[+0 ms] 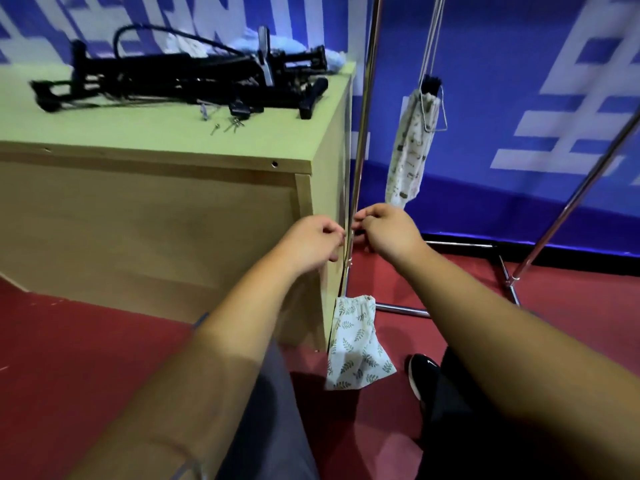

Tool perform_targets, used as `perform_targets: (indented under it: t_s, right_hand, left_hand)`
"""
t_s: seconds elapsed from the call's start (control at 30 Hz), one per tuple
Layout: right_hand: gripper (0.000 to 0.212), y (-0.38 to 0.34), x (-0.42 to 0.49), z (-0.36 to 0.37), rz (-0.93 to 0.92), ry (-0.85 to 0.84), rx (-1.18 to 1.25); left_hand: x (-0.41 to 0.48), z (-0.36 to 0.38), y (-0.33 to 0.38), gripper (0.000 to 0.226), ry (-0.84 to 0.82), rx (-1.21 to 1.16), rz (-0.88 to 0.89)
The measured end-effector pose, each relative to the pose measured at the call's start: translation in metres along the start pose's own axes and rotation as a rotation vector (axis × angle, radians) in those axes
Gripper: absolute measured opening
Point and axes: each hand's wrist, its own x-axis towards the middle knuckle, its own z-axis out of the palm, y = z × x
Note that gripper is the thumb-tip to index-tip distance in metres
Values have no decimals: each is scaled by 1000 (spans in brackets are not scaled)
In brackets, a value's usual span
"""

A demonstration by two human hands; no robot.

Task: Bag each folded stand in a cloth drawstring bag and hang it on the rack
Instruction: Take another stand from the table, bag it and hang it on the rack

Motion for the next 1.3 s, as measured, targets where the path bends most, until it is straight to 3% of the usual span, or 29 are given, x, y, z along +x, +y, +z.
perform_targets:
  t_s: [0.13,0.4,0.73,1.07,1.3]
  right_hand:
    - [25,-68,-10,-8,-95,22,67]
    - [24,-154,5,-3,-269,-4,-72]
    - [20,-225,48,35,-505,-28,-323]
    - [25,-276,127,121,-680,-77,-634]
    - [37,-293,186,174,-763,-87,-815]
  left_hand:
    - [-24,-51,56,20,26,-24,82]
    - [-35,-130,114,20,175,-82,161]
    - [-3,-202,104,19,304,-180,130]
    - [71,-291,69,20,566,-296,82]
    - [124,-319,21,14,669,-375,-80]
